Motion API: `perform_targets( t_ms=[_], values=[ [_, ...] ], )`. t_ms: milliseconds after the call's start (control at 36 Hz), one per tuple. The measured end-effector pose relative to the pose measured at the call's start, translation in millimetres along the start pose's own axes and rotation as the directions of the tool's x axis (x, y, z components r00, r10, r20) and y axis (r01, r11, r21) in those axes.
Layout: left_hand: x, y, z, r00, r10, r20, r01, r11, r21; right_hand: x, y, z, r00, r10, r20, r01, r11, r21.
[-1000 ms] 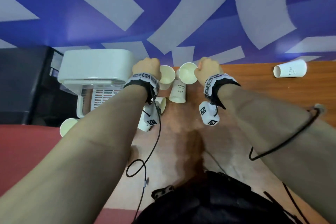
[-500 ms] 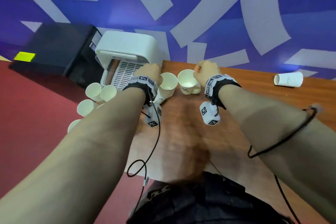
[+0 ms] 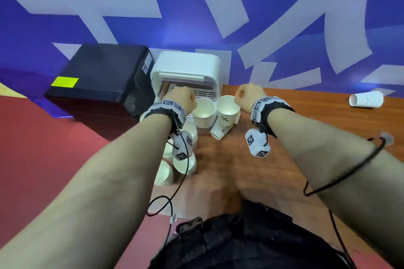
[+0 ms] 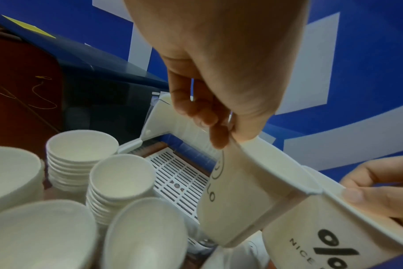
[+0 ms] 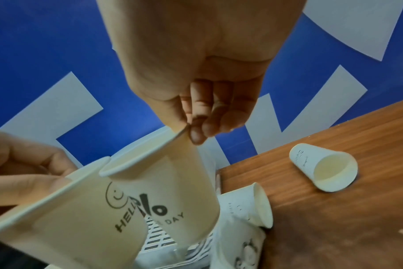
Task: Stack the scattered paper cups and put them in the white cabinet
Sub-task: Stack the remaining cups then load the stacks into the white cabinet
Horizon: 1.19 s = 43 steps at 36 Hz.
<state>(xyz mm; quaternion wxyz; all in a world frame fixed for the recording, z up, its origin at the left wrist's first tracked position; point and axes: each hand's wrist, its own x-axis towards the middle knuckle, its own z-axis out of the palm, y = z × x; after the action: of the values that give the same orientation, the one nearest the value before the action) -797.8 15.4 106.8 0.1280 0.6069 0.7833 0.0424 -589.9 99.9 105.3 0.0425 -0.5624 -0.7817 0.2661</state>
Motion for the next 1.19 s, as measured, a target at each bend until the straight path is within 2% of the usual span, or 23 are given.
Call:
perform_targets(
  t_ms=[83, 250, 417, 750, 1194],
  values=[
    [-4.1, -31.2, -6.6, 1.000, 0.013, -0.019, -0.013, 1.000, -0.016, -6.5, -21.9, 17.5, 0.999, 0.032, -0.028, -0.032, 0.999, 0.021],
    [-28.5, -107.2, -20.5, 0.999, 0.025, 0.030, -0.024, 0.999, -0.026, -26.9, -73.7, 60.4, 0.994, 0.089, -0.071, -0.086, 0.996, 0.037],
    [-45.2, -151.6, -33.0, 0.999, 0.003, 0.034, -0.001, 0.999, -0.054, -42.3, -117.1, 86.7, 0.990, 0.106, -0.095, -0.106, 0.994, 0.002],
    [-76.1, -186.2, -29.8, 0.992, -0.120, 0.030, 0.123, 0.980, -0.155, -42.5, -148.9, 115.9, 0.999, 0.018, -0.028, -0.017, 0.999, 0.037],
    [-92.5, -198.0, -2.1, 0.972, -0.215, 0.099, 0.229, 0.960, -0.160, -47.9, -150.5, 136.7, 0.998, 0.063, 0.000, -0.063, 0.996, 0.059]
  ],
)
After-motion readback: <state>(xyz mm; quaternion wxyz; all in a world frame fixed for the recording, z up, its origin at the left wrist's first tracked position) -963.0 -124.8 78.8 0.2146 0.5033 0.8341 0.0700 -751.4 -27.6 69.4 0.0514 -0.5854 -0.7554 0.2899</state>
